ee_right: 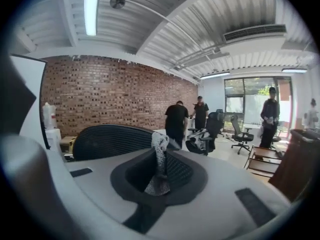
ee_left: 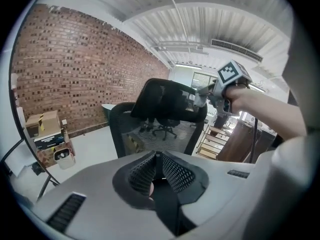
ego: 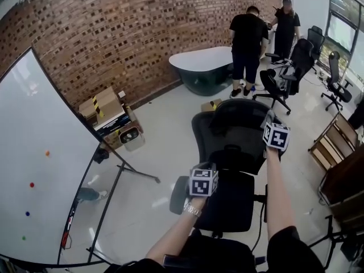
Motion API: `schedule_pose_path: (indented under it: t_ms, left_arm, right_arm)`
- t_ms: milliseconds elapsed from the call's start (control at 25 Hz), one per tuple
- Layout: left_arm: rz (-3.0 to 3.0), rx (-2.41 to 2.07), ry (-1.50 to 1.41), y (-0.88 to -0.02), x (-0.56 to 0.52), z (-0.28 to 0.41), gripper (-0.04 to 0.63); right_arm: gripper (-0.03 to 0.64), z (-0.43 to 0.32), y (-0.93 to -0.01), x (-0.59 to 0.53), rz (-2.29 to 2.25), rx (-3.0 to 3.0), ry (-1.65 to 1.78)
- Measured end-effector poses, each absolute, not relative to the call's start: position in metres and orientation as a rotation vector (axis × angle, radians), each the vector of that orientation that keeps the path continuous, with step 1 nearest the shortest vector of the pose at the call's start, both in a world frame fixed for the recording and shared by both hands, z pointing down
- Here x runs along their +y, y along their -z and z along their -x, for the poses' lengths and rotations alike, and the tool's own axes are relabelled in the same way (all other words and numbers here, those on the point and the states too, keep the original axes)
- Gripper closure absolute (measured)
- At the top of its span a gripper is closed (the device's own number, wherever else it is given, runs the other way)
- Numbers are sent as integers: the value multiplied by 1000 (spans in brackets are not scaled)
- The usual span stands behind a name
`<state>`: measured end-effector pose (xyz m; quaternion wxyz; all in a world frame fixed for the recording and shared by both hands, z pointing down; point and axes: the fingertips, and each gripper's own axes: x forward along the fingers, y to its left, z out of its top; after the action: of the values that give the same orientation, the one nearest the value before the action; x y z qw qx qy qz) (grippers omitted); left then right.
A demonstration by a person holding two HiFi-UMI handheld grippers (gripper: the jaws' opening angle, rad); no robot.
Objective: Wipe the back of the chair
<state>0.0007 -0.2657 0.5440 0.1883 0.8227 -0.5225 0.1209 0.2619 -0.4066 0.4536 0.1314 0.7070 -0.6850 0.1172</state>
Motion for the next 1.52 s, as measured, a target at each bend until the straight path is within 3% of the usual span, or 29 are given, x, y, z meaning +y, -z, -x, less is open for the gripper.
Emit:
schedule_pose_path:
  t_ms: [280,720,920,1120,1520]
  left_arm:
    - [-2326,-1422,-329,-546,-273,-25,555]
    - [-2271,-1474,-401,-554,-264,3,555]
    - [-2248,-1531,-374,-548,-265,27,555]
    - [-2245,-1517,-395,-554,-263,29,555]
    - [-2336,-1411,-389,-553,-268,-18,555]
  right_arm:
    - [571,-334,-452,-373,-2169,-1868,-369]
    - [571,-53,-459,-400,-1637,-2380,-330]
    - [571,-4,-485,-411,-1528,-2374,-360]
    - [571,-55,-495,-421,-1645,-2263,-332]
    - [571,-257,-512,-390,-1984,-1894,-258]
